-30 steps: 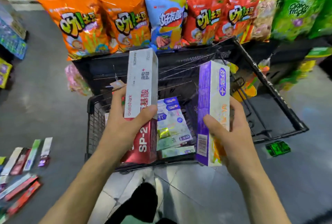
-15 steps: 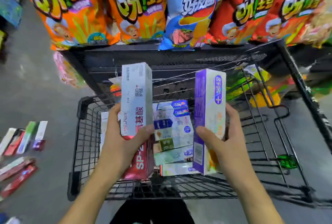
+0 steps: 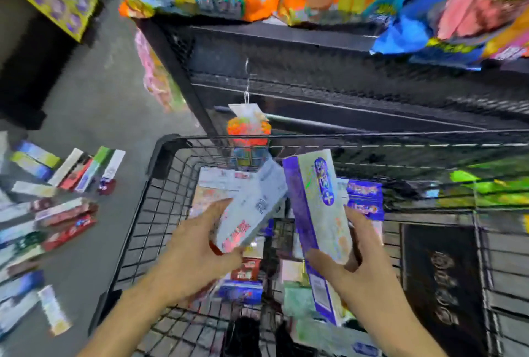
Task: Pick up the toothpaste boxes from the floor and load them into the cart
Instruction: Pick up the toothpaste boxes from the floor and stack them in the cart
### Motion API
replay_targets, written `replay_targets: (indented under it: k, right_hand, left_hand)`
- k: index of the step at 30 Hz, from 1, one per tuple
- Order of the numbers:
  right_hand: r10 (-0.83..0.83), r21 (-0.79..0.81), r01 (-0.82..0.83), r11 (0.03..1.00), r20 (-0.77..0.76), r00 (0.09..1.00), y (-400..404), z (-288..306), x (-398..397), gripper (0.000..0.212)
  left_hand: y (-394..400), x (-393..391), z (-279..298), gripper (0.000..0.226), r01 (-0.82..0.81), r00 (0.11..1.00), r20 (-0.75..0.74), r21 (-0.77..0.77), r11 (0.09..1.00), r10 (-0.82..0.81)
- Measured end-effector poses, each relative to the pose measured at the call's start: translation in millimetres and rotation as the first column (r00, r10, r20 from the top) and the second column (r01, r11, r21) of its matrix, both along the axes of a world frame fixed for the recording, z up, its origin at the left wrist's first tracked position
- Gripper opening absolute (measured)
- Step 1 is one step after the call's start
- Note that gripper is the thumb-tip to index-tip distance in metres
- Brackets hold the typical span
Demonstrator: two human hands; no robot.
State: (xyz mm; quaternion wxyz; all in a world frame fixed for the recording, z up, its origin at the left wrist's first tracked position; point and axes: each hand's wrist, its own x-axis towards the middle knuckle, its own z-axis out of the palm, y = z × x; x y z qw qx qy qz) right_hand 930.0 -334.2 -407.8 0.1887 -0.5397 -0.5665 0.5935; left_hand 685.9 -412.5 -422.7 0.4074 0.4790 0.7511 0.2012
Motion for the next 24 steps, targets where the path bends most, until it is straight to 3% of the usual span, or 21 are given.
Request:
replay_targets:
  k: [2,4,7,11,19,24]
  right_hand:
    - [0.046,0.005,-0.046,0.999,0.022,0.999,6,-28,-3,0.063]
    - [0.070,0.002,-0.070,0.998,0.025,0.997,10,-52,-7,0.064]
    - [0.083,0.000,-0.083,0.997,0.025,0.996,11,-84,-11,0.066]
    - [0.069,-0.006,-0.068,0.998,0.046,0.997,-2,-115,-11,0.069]
    - [0.191,-0.051,-0.186,0.981,0.133,0.973,-20,-135,5,0.085]
    - [0.225,-0.091,-0.214,0.973,0.133,0.965,-17,-132,4,0.084]
  left_hand:
    - [14,-15,-26,0.072,0.112,0.993,-0.040,-0.037,0.993,-0.114]
    - [28,-30,-59,0.070,0.214,0.960,-0.174,-0.052,0.976,-0.220]
    - [53,-51,-103,0.073,0.323,0.853,-0.403,-0.092,0.942,-0.331]
    - [78,-60,-140,0.072,0.440,0.691,-0.584,-0.128,0.889,-0.426]
    - [103,-82,-180,0.082,0.561,0.562,-0.672,-0.119,0.819,-0.483]
    - [101,-78,-182,0.076,0.583,0.604,-0.627,-0.073,0.809,-0.492]
